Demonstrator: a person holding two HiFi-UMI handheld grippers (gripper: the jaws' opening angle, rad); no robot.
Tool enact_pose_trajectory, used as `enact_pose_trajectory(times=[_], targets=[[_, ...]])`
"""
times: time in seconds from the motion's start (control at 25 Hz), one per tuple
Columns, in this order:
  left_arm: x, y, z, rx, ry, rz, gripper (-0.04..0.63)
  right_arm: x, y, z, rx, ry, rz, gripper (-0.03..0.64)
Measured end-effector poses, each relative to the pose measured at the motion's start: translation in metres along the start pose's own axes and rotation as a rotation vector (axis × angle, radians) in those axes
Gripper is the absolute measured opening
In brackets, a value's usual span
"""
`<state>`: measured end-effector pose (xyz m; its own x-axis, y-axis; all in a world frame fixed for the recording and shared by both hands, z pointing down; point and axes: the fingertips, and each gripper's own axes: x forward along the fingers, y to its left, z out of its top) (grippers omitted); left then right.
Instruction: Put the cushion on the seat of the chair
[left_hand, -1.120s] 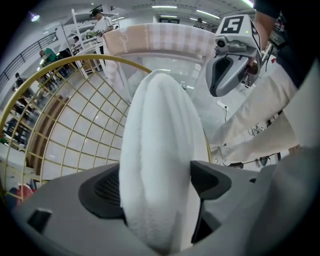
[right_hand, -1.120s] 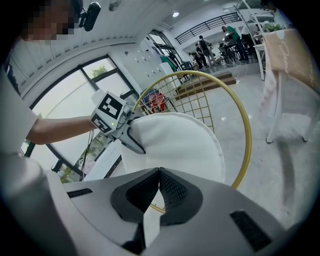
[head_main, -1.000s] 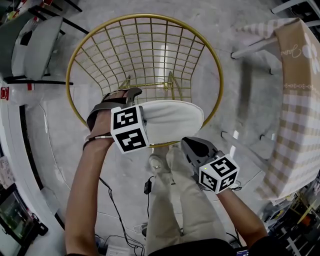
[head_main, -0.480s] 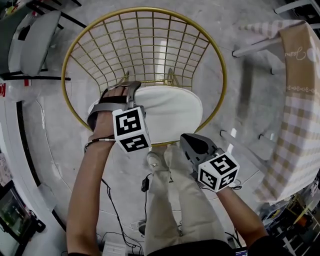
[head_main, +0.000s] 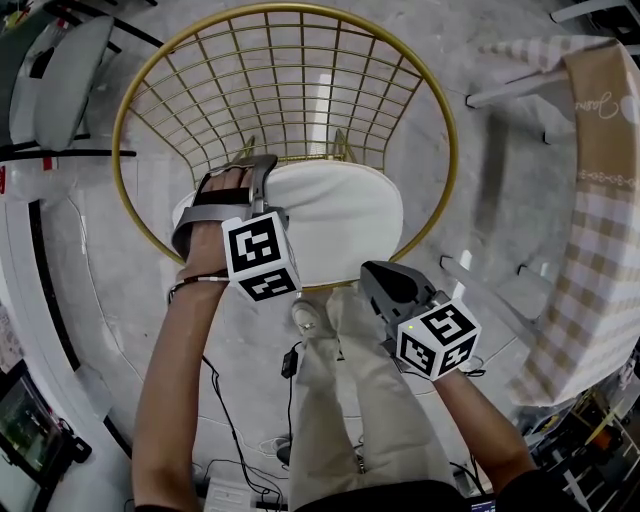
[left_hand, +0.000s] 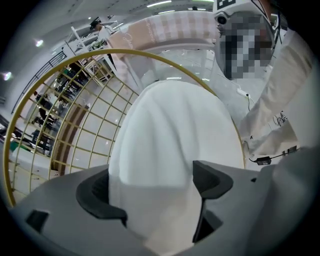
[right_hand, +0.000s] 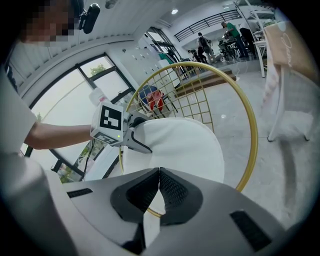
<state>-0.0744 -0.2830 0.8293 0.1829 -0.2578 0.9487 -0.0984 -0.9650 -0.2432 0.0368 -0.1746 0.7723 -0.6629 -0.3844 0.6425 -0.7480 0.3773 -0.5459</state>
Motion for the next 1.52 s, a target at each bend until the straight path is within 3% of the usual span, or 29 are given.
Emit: enact_pose_trajectory(times=[0.6, 1.12, 1.32, 1.52], targets=[[0.023, 0.004, -0.005, -0.01, 0.004, 0.091, 0.448, 0.017, -0.006, -0.003, -0.007, 0.023, 0.003, 0.018], [0.037, 0.004, -0.016, -0.063, 0.028, 0.18, 0.459, 0.027, -0.01, -0.008, -0.009, 0.041, 0.009, 0.018], [0.036, 0.005, -0.017, -0.06, 0.013, 0.249, 0.462, 0.028, -0.013, -0.008, -0.008, 0.043, 0.006, 0.018], [0.042, -0.006, -0.021, -0.079, 0.024, 0.226, 0.462, 0.027, -0.017, -0.01, -0.005, 0.044, 0.003, 0.018]])
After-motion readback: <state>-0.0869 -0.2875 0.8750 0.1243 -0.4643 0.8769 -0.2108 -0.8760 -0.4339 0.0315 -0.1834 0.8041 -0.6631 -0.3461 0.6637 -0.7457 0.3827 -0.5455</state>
